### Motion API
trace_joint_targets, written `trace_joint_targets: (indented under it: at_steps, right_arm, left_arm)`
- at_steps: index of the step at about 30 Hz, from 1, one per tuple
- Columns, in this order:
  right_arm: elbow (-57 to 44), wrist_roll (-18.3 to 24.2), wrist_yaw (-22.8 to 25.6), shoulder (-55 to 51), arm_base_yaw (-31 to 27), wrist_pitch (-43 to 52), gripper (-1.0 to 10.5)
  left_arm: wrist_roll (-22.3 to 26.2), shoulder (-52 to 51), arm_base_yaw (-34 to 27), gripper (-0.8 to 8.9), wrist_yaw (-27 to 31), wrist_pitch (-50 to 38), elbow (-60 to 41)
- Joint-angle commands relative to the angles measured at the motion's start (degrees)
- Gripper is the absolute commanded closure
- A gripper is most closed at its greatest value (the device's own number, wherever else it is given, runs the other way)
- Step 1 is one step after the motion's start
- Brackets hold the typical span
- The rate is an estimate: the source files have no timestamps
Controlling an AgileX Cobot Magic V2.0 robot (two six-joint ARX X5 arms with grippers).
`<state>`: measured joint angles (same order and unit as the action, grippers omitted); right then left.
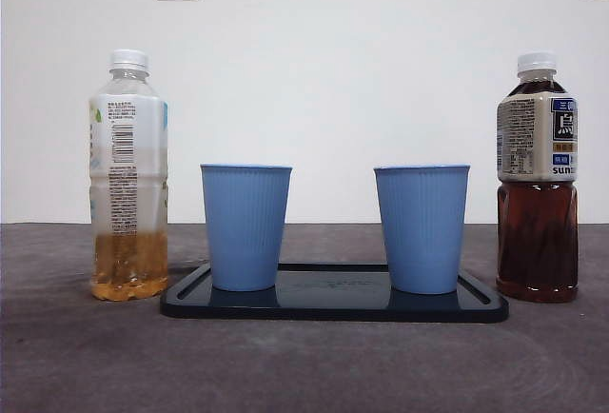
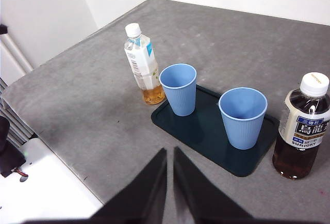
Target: Pour the drink into the cup
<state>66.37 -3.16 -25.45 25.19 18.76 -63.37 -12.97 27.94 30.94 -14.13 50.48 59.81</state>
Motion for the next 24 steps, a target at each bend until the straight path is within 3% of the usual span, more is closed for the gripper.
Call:
trace_joint_targets:
  at_steps: [1, 6, 8, 13, 24]
  right_arm:
    - [0.92, 0.63, -0.04, 0.15, 0.28, 0.74, 9.3]
    - [0.92, 0.63, -0.02, 0.15, 0.28, 0.77, 9.3]
    - [0.92, 0.63, -0.04, 0.15, 0.28, 0.74, 9.3]
    - [0.92, 0.63, -0.07, 0.15, 0.24, 0.77, 9.3]
    - [0.92, 0.63, -0.04, 0.15, 0.24, 0.74, 9.3]
  left_arm:
    - [0.81, -0.81, -5.92, 7.89, -0.37, -7.67, -5.66]
    - [6.4, -9.05, -19.52, 7.89, -0.28, -27.74, -24.37]
    - [10.86, -13.2, -23.87, 7.89, -0.28, -30.88, -31.45]
    - [14.29, -18.91, -28.44, 7.89, 0.09, -35.78, -44.02]
    - [9.7, -27.26, -31.43, 7.89, 7.98, -43.19, -58.12]
